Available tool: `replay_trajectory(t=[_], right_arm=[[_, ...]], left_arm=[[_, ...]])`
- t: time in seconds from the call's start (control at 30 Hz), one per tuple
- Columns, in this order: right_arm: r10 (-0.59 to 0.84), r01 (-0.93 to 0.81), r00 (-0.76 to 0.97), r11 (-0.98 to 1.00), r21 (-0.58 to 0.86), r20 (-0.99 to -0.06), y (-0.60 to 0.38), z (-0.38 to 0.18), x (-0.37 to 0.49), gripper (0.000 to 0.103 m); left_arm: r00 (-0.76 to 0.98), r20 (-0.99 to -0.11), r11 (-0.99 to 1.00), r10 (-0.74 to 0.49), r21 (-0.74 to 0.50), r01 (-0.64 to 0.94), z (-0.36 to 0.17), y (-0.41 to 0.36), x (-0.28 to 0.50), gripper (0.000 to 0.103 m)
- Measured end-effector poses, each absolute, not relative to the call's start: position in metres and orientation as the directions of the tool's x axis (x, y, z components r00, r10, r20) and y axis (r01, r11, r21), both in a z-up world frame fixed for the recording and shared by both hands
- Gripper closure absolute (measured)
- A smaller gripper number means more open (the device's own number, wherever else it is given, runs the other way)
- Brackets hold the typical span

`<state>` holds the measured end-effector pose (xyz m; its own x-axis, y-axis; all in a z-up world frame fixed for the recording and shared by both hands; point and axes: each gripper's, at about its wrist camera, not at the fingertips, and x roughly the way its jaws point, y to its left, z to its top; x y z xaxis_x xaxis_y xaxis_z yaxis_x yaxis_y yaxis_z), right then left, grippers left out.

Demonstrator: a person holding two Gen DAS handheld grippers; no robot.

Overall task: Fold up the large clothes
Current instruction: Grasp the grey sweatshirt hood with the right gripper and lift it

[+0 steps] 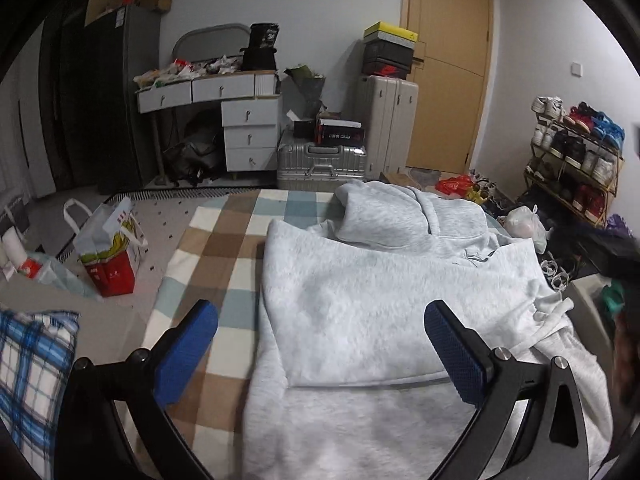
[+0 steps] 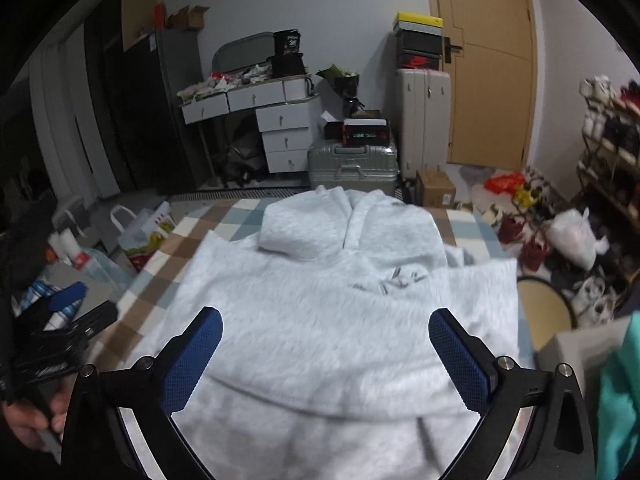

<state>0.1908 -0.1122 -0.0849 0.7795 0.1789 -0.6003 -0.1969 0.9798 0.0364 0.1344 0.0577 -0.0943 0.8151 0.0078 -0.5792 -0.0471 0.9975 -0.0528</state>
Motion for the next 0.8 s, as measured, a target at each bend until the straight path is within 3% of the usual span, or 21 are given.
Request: replay_trajectory(t=[0.3, 0.43, 0.57, 0.6, 0.67, 0.73, 0.8], right_arm=[[0.072, -0.138, 0.775, 0.989, -0.058, -0.627, -0.088, -0.078, 0.338, 0.0], [0.01, -0.048, 0.711, 0.998, -0.035, -0.703, -0.096, -0.101, 0.421, 0.0], [-0.022, 0.017, 0.62, 1.0, -0.015, -0.784, -0.104, -0.144, 0.494, 0.001], [-0.052, 0.034, 0.582, 0.999, -0.04, -0.812, -0.104, -0.155, 0.508, 0.004], [-0.086, 0.051, 0.538, 0.996, -0.07, -0.838, -0.104, -0.174, 0.53, 0.037], [-0.104, 0.074, 0.481, 0.994, -0.077, -0.871, -0.102, -0.195, 0.544, 0.042], [-0.069, 0.047, 0.468, 0.998, -0.053, -0.881, -0.101, -0.204, 0.547, 0.063]], left_arm=[[0.733, -0.679, 0.998, 0.044, 0.004, -0.056, -0.109, 0.061, 0.139, 0.002], [0.72, -0.69, 0.997, 0.068, 0.069, -0.028, -0.115, 0.052, 0.139, 0.002], [0.687, -0.727, 1.0, 0.011, 0.011, -0.004, -0.122, 0.053, 0.141, 0.002], [0.679, -0.735, 1.0, -0.004, 0.006, 0.012, -0.123, 0.051, 0.141, 0.002], [0.676, -0.736, 0.998, 0.014, 0.049, 0.033, -0.127, 0.045, 0.143, 0.002], [0.665, -0.746, 0.996, 0.036, 0.084, 0.039, -0.13, 0.041, 0.145, 0.002], [0.657, -0.754, 0.997, 0.016, 0.059, 0.044, -0.131, 0.042, 0.146, 0.002]])
